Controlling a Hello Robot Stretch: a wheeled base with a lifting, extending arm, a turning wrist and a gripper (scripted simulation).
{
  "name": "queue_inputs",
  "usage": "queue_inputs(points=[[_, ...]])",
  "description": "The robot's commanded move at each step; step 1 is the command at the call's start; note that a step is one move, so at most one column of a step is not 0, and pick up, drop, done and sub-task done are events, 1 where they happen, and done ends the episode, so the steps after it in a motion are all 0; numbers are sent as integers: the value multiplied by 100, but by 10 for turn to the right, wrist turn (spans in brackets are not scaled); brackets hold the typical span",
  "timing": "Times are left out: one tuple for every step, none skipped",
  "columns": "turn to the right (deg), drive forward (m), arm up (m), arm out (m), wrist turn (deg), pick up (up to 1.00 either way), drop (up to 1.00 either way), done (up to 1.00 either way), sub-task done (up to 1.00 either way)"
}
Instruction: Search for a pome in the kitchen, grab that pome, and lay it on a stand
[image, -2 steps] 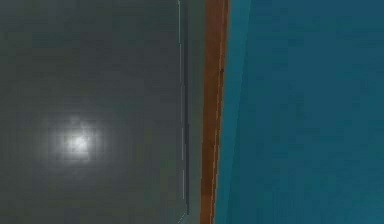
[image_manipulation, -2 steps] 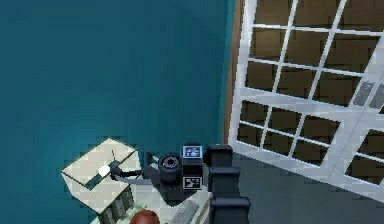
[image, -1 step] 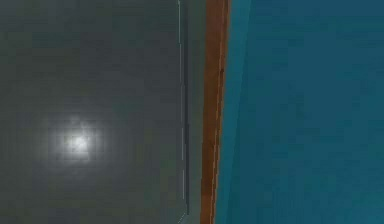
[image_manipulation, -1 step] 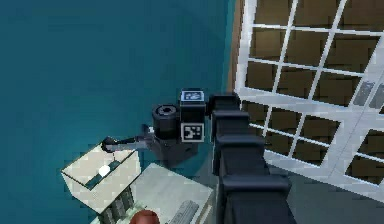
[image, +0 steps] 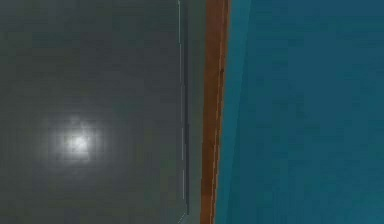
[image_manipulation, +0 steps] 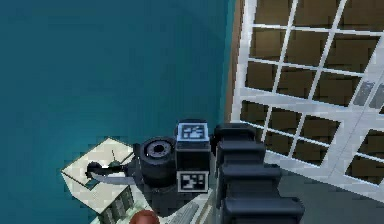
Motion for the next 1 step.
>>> queue_inputs(points=[[0,0,0,0,0,0,0,100,0]])
